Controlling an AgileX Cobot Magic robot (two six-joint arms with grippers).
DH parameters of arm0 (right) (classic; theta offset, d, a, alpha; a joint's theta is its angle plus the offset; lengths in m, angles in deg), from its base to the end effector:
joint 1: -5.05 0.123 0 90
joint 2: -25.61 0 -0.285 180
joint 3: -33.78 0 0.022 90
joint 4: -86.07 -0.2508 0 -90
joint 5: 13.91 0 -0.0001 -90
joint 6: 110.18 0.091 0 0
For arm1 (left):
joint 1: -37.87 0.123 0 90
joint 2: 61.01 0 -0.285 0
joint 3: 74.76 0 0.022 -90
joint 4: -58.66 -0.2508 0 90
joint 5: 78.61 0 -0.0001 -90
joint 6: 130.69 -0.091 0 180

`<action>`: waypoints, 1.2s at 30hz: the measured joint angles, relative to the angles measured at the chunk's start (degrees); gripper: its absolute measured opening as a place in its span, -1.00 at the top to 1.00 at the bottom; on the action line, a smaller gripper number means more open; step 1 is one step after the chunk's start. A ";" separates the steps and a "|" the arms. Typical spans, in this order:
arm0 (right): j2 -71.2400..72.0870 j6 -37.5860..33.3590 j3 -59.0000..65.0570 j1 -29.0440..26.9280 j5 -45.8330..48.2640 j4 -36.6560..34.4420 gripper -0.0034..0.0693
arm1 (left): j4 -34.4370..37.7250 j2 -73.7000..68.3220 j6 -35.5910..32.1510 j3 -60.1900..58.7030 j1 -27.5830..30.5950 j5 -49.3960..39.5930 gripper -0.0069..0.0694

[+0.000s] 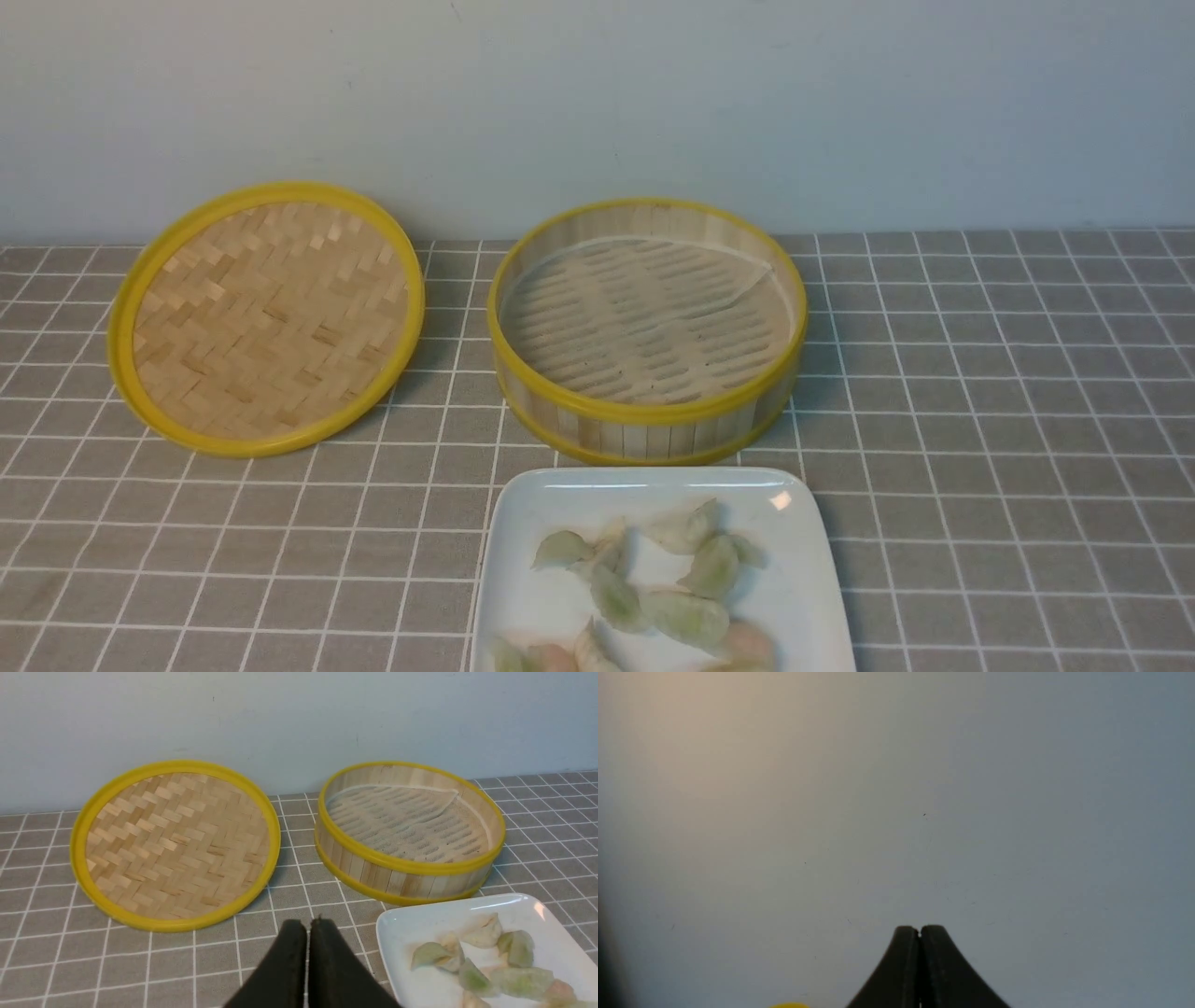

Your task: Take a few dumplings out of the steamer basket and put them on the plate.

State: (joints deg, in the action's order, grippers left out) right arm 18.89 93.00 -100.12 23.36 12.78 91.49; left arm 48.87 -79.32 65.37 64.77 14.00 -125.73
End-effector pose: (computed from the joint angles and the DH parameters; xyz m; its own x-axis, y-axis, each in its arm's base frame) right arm -0.0056 -0.0059 0.3421 0.0794 0.3573 -0.9306 -0.3153 0.8946 0.3166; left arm 0.0224 0.0025 0.3371 -0.2883 -0.0490 -0.9563 0.2481 0.9608 -0.1240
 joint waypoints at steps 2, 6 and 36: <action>0.00 0.00 0.00 0.00 0.00 0.00 0.94 | -0.05 0.00 0.00 -0.28 0.00 1.25 0.83; 0.00 0.00 0.00 0.00 0.00 0.00 0.94 | 0.06 0.32 -3.06 -3.10 0.83 8.15 0.83; 0.00 0.15 0.00 -0.04 0.00 0.00 0.94 | 14.11 11.13 -20.69 -38.32 20.51 25.91 0.83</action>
State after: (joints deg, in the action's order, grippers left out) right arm 18.89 93.15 -100.12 23.32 12.78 91.49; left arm 62.98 -68.19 44.68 26.45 34.51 -99.82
